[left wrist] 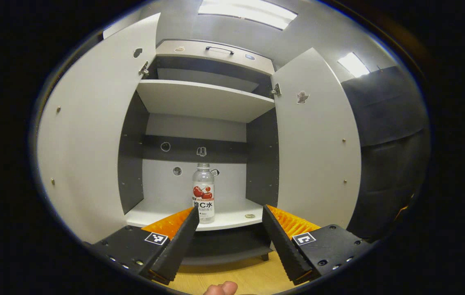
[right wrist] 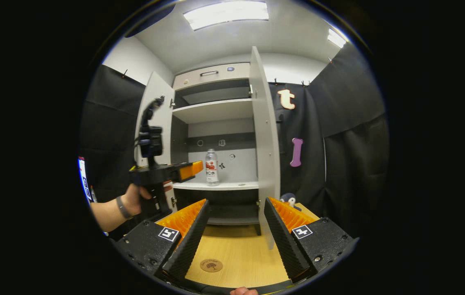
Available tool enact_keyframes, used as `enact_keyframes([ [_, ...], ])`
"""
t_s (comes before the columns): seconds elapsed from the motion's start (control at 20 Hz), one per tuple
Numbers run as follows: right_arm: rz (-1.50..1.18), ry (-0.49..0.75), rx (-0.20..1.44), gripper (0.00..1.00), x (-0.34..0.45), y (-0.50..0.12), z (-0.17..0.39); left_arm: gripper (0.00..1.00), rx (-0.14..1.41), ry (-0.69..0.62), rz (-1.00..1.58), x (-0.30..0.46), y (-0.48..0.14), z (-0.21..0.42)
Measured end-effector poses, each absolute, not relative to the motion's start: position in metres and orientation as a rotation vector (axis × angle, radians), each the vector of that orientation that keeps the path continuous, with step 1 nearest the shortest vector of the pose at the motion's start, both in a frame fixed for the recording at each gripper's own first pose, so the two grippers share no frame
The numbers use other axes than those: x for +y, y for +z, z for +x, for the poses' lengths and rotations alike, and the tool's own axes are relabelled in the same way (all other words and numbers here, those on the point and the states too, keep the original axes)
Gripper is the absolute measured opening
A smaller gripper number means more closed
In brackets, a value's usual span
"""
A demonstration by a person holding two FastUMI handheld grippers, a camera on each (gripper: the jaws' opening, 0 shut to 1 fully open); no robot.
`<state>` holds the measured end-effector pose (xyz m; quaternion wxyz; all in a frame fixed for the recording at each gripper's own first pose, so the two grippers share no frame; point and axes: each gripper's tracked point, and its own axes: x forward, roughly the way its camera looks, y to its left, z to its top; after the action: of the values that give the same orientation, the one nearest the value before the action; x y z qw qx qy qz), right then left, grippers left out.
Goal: Grasp the bottle in the cabinet with the left hand and place it on the coaster, then close the right door with the right hand and the left door with the left hand.
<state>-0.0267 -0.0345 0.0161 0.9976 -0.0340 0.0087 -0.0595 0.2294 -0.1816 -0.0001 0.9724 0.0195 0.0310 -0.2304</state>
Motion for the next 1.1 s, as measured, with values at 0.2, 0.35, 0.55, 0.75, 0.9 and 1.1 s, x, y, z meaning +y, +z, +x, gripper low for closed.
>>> enact_keyframes([
  [0.2, -0.05, -0.178, 0.013, 0.82, -0.056, 0.023, -0.032, 0.94, 0.099, -0.381, 0.052, -0.185, -0.025, 0.302],
  [0.35, -0.042, -0.211, 0.016, 0.82, -0.07, 0.023, -0.032, 0.94, 0.111, -0.327, 0.038, -0.182, -0.036, 0.347],
  [0.55, -0.05, -0.259, 0.032, 0.82, -0.091, 0.018, -0.03, 0.94, 0.132, -0.295, 0.038, -0.183, -0.05, 0.391],
  [0.75, -0.039, -0.3, 0.047, 0.82, -0.108, 0.015, -0.031, 0.95, 0.136, -0.268, 0.05, -0.185, -0.056, 0.422],
  [0.9, -0.037, -0.319, 0.045, 0.82, -0.114, 0.017, -0.03, 0.95, 0.147, -0.268, 0.055, -0.19, -0.054, 0.437],
  [1.1, -0.043, -0.323, 0.034, 0.82, -0.115, 0.019, -0.027, 0.93, 0.139, -0.271, 0.056, -0.19, -0.049, 0.448],
])
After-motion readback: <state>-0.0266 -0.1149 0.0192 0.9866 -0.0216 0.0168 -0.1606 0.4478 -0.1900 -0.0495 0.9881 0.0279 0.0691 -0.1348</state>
